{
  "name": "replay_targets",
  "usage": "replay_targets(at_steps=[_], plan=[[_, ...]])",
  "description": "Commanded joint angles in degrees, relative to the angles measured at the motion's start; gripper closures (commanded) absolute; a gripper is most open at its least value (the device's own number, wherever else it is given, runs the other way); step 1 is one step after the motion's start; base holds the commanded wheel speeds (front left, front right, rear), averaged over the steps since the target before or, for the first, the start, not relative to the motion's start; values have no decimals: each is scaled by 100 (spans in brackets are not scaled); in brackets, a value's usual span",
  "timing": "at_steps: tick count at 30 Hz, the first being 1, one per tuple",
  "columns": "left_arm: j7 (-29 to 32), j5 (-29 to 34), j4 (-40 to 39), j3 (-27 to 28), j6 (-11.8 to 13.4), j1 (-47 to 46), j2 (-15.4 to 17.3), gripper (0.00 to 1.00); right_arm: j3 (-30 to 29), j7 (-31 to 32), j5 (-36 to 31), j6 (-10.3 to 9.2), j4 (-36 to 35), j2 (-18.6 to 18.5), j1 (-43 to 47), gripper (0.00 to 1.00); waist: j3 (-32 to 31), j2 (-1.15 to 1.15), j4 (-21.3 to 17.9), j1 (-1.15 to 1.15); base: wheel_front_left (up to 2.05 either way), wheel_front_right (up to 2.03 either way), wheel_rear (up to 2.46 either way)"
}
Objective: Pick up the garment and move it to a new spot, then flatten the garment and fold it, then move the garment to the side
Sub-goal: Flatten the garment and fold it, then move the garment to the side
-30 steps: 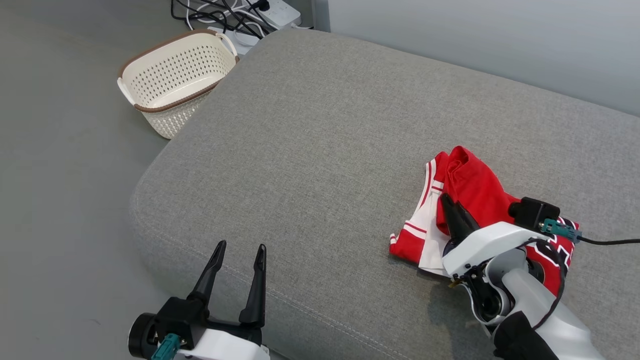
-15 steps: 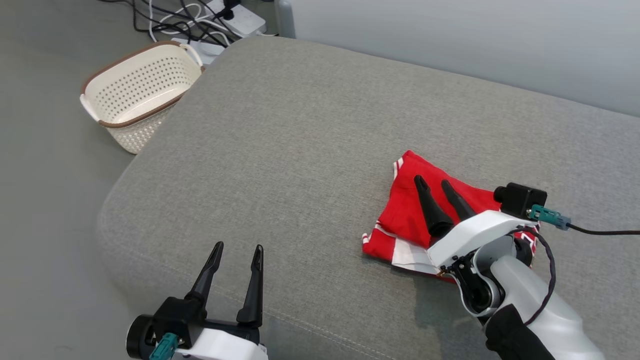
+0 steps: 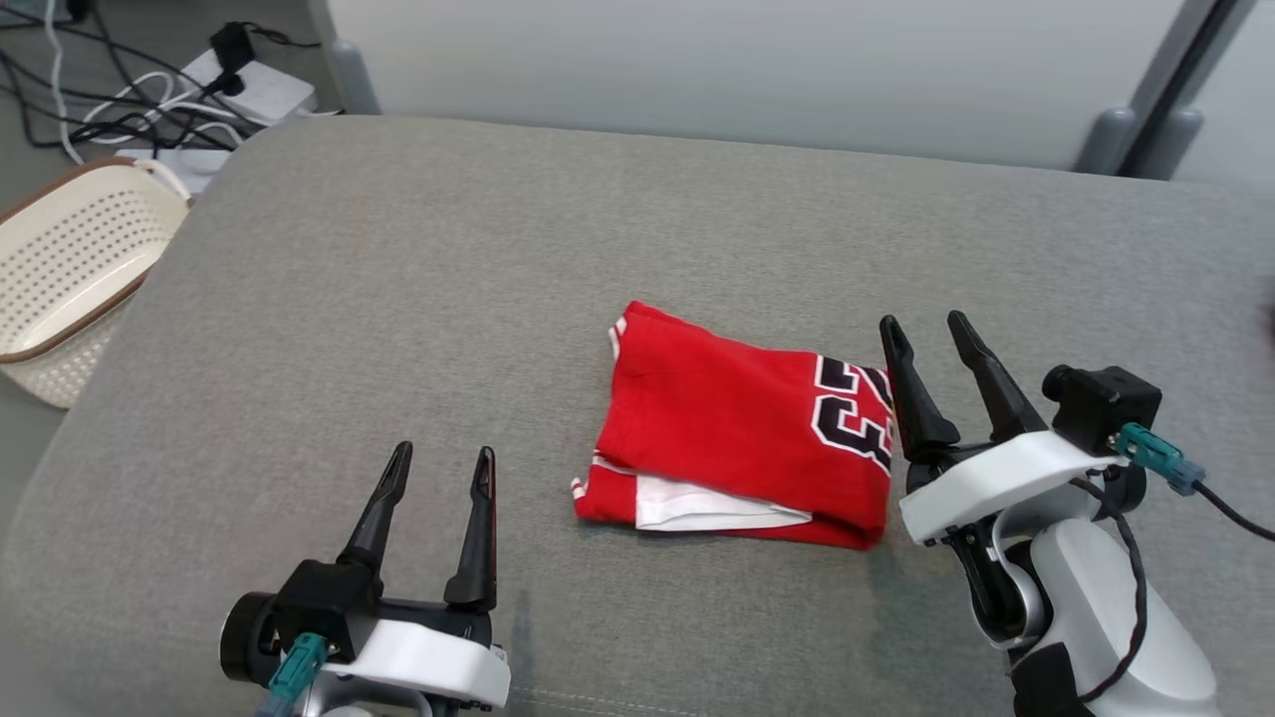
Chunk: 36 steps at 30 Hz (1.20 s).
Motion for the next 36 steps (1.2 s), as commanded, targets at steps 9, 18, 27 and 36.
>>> replay_targets(at_steps=[9,18,27,36], plan=[[-50,96,-159,364,-57,-224,16,0,-287,-73,-152,0,-859,64,664,0,-246,0,-915,0,0,0,0],[-50,124,-193,468,-66,42,16,0,-460,-73,-342,0,-1398,-156,1392,0,-458,0,-1185,0,0,0,0],[-50,183,-183,505,-65,327,16,0,-498,-73,-363,0,-1819,-262,2109,0,-686,0,-1185,0,0,0,0],[-50,255,-210,619,-24,635,16,0,-579,-73,-448,0,-1974,-341,2454,0,-872,0,-1152,0,0,0,0]])
